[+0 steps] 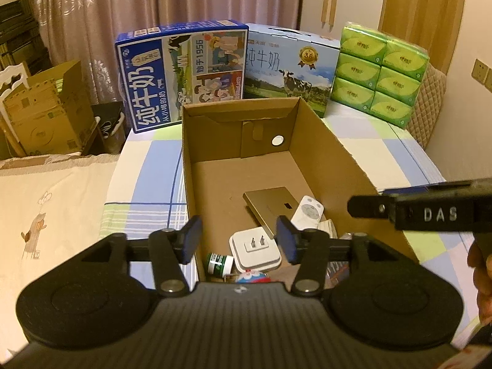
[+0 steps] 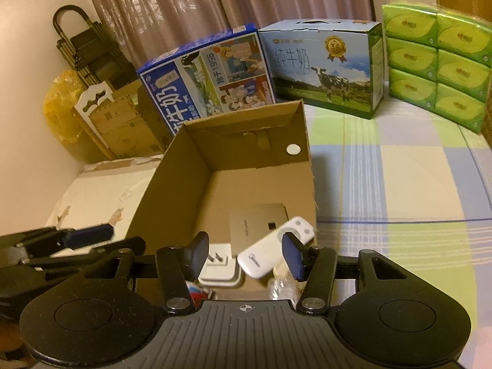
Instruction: Organize rigid objects
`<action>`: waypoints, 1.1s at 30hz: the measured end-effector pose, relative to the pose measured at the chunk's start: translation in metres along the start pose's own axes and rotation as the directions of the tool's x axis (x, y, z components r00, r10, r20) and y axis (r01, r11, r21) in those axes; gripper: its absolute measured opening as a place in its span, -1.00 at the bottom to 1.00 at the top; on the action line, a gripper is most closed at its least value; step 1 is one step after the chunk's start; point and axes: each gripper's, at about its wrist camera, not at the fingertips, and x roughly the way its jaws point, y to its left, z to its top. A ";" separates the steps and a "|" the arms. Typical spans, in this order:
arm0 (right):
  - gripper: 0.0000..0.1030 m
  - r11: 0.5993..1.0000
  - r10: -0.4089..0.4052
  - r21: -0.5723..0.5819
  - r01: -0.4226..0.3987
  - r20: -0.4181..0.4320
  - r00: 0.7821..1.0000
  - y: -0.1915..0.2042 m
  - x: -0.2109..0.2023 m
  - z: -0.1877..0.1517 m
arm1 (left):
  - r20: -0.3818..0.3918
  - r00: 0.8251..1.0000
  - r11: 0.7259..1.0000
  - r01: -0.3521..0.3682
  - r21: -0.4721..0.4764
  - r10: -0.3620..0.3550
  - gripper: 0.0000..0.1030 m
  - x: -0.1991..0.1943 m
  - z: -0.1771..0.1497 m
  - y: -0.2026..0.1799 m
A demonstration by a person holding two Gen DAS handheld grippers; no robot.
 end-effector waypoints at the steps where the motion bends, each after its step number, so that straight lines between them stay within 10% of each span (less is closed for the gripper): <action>1: 0.05 1.000 -0.008 -0.007 0.008 -0.003 1.000 0.002 -0.003 -0.003 | 0.002 1.000 1.000 -0.003 -0.005 0.003 0.16 -0.004 -0.002 -0.001; 10: 0.68 0.995 -0.064 -0.070 0.065 0.018 0.998 0.017 -0.042 -0.035 | 0.017 1.000 0.997 -0.025 -0.069 0.027 0.62 -0.042 -0.021 -0.003; 33: 0.71 0.987 -0.149 -0.054 0.151 0.037 0.988 0.016 -0.120 -0.114 | 0.020 0.999 0.988 -0.038 -0.149 0.042 0.82 -0.122 -0.103 -0.027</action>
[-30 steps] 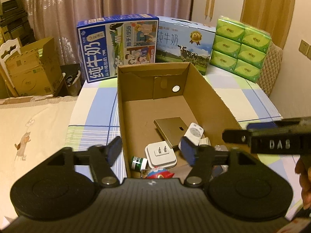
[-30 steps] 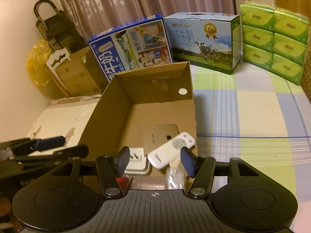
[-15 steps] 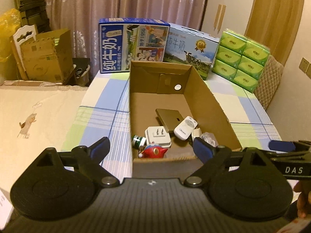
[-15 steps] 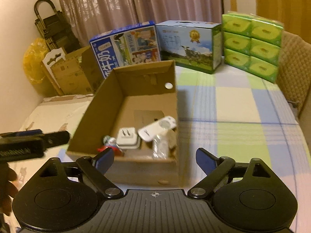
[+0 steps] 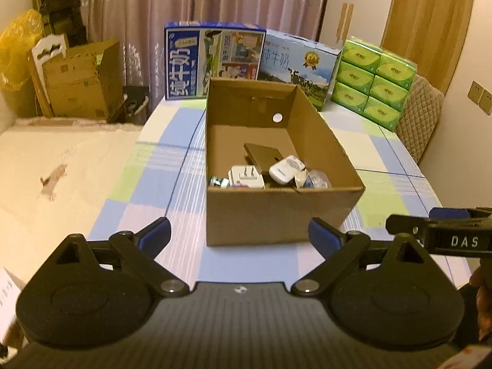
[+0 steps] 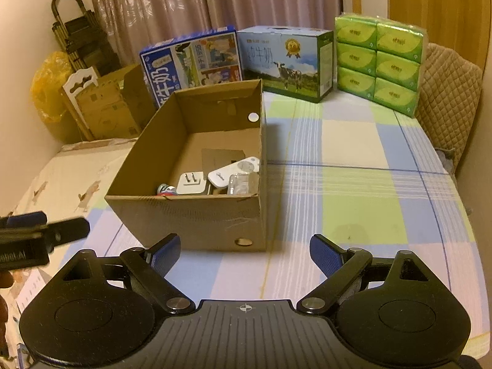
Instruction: Organize rigid objects
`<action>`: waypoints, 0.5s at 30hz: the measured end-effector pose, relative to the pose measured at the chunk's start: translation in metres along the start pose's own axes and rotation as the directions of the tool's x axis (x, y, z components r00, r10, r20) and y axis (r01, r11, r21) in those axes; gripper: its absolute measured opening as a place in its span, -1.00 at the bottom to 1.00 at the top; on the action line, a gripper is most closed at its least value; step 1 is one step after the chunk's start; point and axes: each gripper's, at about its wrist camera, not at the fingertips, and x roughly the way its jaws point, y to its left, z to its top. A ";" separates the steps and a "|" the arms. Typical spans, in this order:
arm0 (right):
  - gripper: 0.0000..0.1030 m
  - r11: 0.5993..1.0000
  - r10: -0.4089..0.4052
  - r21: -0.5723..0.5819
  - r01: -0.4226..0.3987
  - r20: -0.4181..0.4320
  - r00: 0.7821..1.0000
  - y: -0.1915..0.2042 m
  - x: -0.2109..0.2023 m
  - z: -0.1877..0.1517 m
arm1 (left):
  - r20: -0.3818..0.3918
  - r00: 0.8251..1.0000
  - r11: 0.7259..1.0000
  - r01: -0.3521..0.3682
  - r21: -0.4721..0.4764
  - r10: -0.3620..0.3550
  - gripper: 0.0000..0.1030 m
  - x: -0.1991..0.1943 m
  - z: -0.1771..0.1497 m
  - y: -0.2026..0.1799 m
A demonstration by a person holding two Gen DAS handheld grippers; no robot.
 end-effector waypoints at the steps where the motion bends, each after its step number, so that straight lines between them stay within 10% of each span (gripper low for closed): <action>1: 0.71 1.000 -0.004 -0.005 0.004 0.002 1.000 0.000 -0.002 -0.001 | -0.007 1.000 1.000 -0.001 -0.006 0.001 0.82 -0.001 -0.002 -0.001; 15: 0.71 0.998 -0.012 -0.068 0.013 0.014 1.000 0.009 -0.012 -0.011 | -0.020 1.000 1.000 -0.005 0.003 0.005 0.82 -0.005 -0.011 -0.012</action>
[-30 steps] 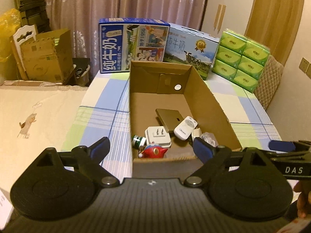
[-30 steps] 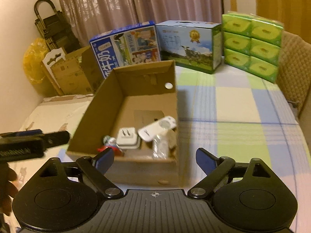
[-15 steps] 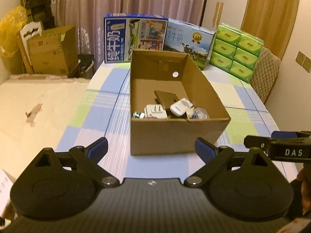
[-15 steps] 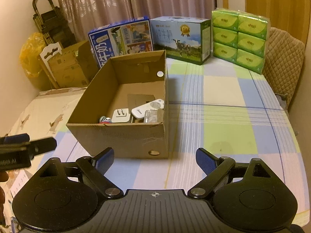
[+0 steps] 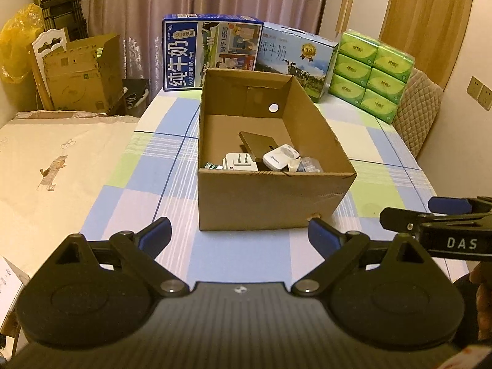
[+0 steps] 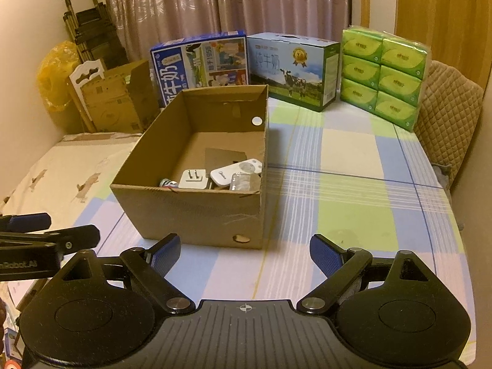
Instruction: Organize rigid objects
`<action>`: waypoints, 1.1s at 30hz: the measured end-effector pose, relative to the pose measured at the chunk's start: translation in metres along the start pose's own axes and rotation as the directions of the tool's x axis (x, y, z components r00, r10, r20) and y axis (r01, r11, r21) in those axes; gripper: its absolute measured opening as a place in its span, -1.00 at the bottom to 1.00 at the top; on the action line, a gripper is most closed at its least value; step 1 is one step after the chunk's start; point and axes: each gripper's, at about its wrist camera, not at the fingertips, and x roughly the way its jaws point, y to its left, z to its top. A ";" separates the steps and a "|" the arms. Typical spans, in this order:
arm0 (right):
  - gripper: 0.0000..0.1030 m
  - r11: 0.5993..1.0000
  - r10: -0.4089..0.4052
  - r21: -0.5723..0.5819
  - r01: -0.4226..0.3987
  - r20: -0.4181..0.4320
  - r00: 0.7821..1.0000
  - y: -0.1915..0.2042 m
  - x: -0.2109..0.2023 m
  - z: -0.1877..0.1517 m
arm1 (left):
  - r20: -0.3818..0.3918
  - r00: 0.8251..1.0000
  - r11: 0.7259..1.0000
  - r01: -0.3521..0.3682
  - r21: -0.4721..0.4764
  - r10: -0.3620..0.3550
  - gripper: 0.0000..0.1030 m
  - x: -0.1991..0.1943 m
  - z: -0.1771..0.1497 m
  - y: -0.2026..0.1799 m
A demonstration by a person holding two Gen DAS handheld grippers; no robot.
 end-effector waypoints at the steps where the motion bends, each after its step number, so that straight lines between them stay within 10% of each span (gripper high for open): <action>1: 0.71 1.000 0.001 -0.003 -0.001 0.001 1.000 0.001 -0.001 -0.001 | -0.001 1.000 1.000 -0.001 -0.002 0.001 0.82 0.000 -0.001 0.000; 33: 0.71 1.000 0.001 0.005 -0.001 0.005 1.000 -0.004 -0.001 -0.003 | -0.003 1.000 1.000 -0.016 0.014 0.016 0.82 0.007 -0.002 -0.006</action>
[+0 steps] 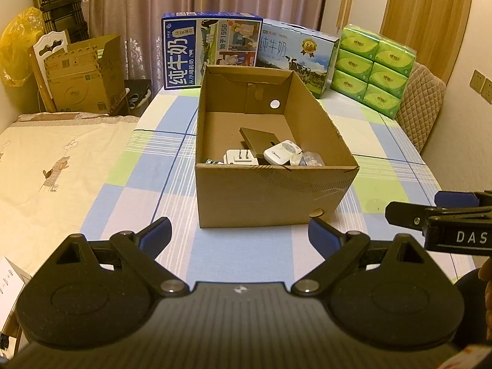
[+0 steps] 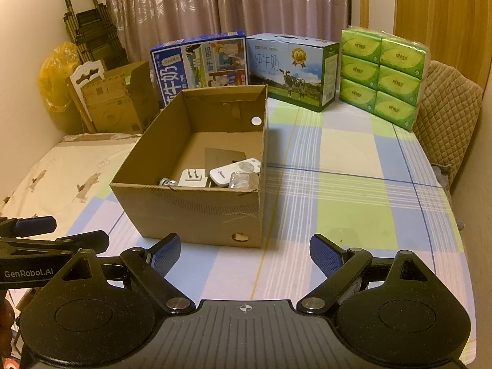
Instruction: Organize rigid objects
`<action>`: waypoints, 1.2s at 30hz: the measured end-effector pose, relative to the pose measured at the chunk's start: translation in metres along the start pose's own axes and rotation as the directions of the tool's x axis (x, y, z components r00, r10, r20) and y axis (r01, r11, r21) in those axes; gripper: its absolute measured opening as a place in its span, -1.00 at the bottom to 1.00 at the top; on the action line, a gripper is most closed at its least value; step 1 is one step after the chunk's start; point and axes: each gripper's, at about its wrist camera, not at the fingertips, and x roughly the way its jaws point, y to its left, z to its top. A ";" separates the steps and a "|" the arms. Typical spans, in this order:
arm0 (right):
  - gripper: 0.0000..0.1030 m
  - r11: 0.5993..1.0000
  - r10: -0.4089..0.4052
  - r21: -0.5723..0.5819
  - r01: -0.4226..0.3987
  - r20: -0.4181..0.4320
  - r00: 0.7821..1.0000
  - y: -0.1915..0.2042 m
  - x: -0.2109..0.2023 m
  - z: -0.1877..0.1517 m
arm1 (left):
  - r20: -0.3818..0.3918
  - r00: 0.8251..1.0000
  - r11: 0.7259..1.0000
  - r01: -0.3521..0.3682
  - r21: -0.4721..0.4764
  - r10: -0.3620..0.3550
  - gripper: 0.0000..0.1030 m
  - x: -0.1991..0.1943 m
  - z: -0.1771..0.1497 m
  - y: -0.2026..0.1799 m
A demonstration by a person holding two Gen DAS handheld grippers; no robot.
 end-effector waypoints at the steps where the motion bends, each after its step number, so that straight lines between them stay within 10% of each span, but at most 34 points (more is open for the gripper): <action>1: 0.71 1.000 -0.001 -0.001 0.001 0.000 1.000 0.000 0.000 0.000 | 0.000 1.000 1.000 0.000 0.001 0.000 0.82 0.000 0.000 0.000; 36: 0.71 1.000 -0.003 -0.006 0.003 -0.001 1.000 -0.001 0.000 -0.002 | 0.009 1.000 1.000 0.006 0.004 -0.006 0.82 -0.001 0.001 -0.001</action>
